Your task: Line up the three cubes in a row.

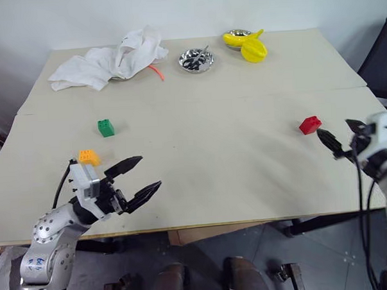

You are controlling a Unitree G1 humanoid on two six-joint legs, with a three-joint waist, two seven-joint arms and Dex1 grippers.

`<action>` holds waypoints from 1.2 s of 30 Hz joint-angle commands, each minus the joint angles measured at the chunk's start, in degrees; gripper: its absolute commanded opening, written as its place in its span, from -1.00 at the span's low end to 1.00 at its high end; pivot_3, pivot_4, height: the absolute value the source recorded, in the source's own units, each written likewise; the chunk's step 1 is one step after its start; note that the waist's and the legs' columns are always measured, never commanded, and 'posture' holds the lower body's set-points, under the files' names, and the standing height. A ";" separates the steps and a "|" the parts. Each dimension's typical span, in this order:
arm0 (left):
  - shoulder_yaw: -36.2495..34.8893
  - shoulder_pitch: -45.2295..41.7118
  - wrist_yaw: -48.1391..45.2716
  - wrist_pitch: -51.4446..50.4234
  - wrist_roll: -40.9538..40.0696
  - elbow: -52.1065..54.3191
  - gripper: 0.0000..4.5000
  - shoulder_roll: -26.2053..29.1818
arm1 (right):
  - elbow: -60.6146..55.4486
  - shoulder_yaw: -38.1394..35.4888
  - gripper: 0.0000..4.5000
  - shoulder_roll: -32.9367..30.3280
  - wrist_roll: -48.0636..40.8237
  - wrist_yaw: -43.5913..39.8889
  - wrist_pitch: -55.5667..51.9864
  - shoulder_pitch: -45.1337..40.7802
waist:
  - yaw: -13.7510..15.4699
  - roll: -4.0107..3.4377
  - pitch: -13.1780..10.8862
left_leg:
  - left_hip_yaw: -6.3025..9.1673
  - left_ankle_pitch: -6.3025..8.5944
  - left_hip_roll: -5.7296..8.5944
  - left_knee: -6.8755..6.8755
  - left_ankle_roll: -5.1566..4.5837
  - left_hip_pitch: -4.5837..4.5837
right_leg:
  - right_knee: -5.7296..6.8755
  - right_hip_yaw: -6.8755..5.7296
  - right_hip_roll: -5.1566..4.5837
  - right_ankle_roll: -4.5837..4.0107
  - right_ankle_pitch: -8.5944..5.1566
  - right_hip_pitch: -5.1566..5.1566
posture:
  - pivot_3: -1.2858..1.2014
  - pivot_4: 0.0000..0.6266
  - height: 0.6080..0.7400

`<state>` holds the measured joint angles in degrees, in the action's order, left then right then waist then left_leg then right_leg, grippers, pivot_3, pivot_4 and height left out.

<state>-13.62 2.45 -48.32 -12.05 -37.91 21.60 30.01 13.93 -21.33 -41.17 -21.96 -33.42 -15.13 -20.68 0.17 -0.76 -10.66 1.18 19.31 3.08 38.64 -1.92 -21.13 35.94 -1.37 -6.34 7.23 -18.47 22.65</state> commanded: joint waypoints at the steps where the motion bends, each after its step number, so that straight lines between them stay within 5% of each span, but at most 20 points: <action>1: -0.21 0.21 -0.42 0.52 -0.06 0.81 0.97 0.14 | 5.57 1.78 1.00 0.71 3.59 3.77 0.56 -5.24 | -0.18 0.00 0.00 | -0.01 0.01 0.00 0.01 -0.01 0.00 | 0.00 -0.01 0.00 0.00 0.00 0.00 | 0.03 -0.52 1.00; 16: 0.39 0.16 -1.72 1.18 1.29 0.02 0.97 0.61 | 30.81 7.57 1.00 2.65 9.40 0.24 8.31 -20.80 | -0.39 0.00 0.00 | -0.05 0.01 0.01 0.10 -0.02 -0.06 | 0.01 -0.05 0.01 0.00 0.00 0.01 | 0.03 -0.52 1.00; 20: 0.35 0.42 -1.26 1.36 1.68 0.41 1.00 0.48 | 34.88 7.67 0.59 2.61 9.94 -0.62 9.09 -23.13 | -0.38 0.00 0.00 | -0.04 0.01 0.01 0.10 -0.02 -0.06 | 0.00 -0.05 0.01 0.00 0.00 0.01 | 0.03 -0.52 1.00; 26: 0.71 0.93 -0.31 1.56 2.26 1.30 1.00 -0.04 | 38.28 7.92 -0.34 2.36 10.95 -2.29 10.86 -24.92 | -0.46 0.00 0.00 | -0.04 0.01 0.00 0.10 -0.02 -0.06 | 0.00 -0.05 0.01 0.00 0.00 0.01 | 0.03 -0.52 1.00; 28: 0.72 1.03 -0.10 1.69 2.42 1.34 1.00 -0.14 | 38.44 7.96 -0.34 2.31 10.64 -4.44 12.22 -25.47 | -0.47 0.00 0.00 | -0.04 0.01 0.00 0.10 -0.02 -0.06 | 0.00 -0.05 0.01 0.00 0.00 0.01 | 0.03 -0.52 1.00; 36: -1.09 4.19 -3.34 0.85 0.87 0.48 1.00 2.25 | 27.32 15.15 -0.34 -0.23 6.20 -42.25 16.05 -23.83 | -0.53 -0.02 -0.01 | -0.05 0.02 -0.03 0.07 -0.02 -0.07 | -0.04 -0.06 0.02 0.02 0.01 0.01 | 0.03 -0.52 1.00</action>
<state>-12.75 6.11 -50.74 -11.52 -35.98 21.50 31.36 43.89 -7.18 -39.58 -14.86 -69.05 -0.96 -43.79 -0.36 -0.78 -10.68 1.15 19.34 3.04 38.71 -1.93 -21.20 35.90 -1.45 -6.31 7.25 -18.46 22.66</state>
